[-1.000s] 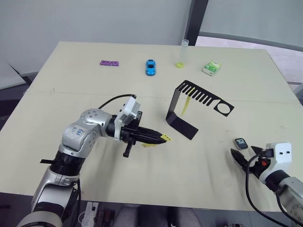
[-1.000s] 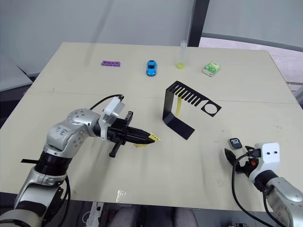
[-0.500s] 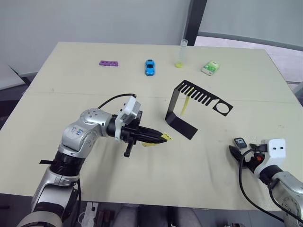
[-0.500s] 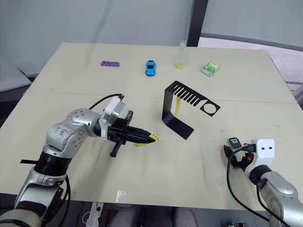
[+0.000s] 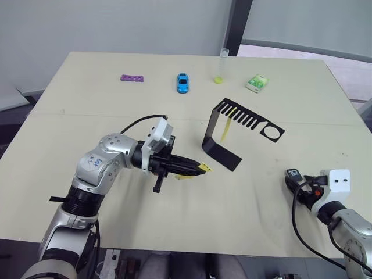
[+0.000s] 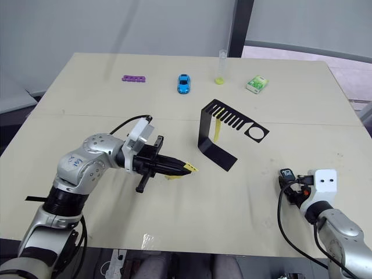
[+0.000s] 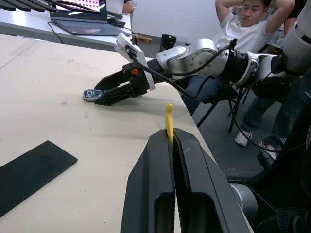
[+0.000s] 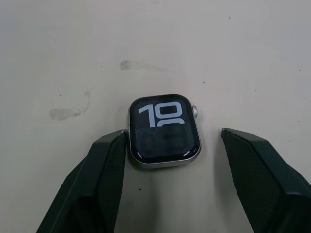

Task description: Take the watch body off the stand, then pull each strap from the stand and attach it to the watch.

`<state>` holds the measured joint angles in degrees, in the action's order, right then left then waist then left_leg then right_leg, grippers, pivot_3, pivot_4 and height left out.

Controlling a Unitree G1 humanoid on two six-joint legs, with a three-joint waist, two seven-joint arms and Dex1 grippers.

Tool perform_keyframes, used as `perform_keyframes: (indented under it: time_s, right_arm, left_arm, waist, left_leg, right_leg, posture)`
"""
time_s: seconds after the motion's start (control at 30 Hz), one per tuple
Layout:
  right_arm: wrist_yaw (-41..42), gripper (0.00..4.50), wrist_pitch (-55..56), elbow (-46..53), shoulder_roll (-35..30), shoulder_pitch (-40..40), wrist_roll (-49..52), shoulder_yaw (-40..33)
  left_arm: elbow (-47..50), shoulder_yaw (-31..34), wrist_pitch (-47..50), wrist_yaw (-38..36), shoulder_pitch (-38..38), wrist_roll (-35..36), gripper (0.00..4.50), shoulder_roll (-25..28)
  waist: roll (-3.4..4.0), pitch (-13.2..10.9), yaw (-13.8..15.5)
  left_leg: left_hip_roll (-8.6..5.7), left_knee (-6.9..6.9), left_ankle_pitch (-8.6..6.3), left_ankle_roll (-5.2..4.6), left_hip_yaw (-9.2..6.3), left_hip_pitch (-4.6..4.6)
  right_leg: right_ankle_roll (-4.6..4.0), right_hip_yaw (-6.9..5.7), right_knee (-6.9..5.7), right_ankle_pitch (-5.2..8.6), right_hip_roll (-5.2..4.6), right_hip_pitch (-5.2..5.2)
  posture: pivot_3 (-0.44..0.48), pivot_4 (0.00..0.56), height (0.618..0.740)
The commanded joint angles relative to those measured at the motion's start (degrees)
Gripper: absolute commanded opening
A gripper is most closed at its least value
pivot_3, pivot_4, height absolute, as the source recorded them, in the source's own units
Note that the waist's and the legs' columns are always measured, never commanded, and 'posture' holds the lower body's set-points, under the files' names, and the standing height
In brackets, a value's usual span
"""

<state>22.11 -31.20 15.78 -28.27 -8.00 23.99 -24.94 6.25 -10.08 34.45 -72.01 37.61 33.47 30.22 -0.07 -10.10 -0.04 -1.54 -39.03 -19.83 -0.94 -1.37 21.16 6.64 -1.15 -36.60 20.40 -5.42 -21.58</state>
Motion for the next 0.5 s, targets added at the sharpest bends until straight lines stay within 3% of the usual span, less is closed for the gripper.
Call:
perform_keyframes:
  time_s: [0.03, 0.5]
  right_arm:
    - [-0.83, 3.19, -0.35, -0.48, 0.79, -0.57, 0.19, -0.6]
    - [-0.04, 3.19, -0.22, -0.87, 1.74, 0.09, 1.51, -0.85]
  left_arm:
    - [1.41, 1.0, -0.58, 0.23, 0.14, 0.65, 0.0, -0.29]
    - [1.33, 0.9, -0.41, 0.22, 0.45, 0.61, 0.0, -0.47]
  waist:
    - [0.0, 0.0, 0.0]
    - [0.0, 0.0, -0.08]
  left_leg:
    - [0.0, 0.0, 0.0, 0.0, 0.0, 0.0]
    - [0.0, -0.01, 0.0, 0.0, 0.0, -0.02]
  right_leg:
    - [0.0, 0.0, 0.0, 0.0, 0.0, 0.0]
    - [0.0, 0.01, -0.03, 0.0, 0.0, 0.0]
  posture:
    - [0.0, 0.15, 0.74]
    - [0.0, 0.15, 0.74]
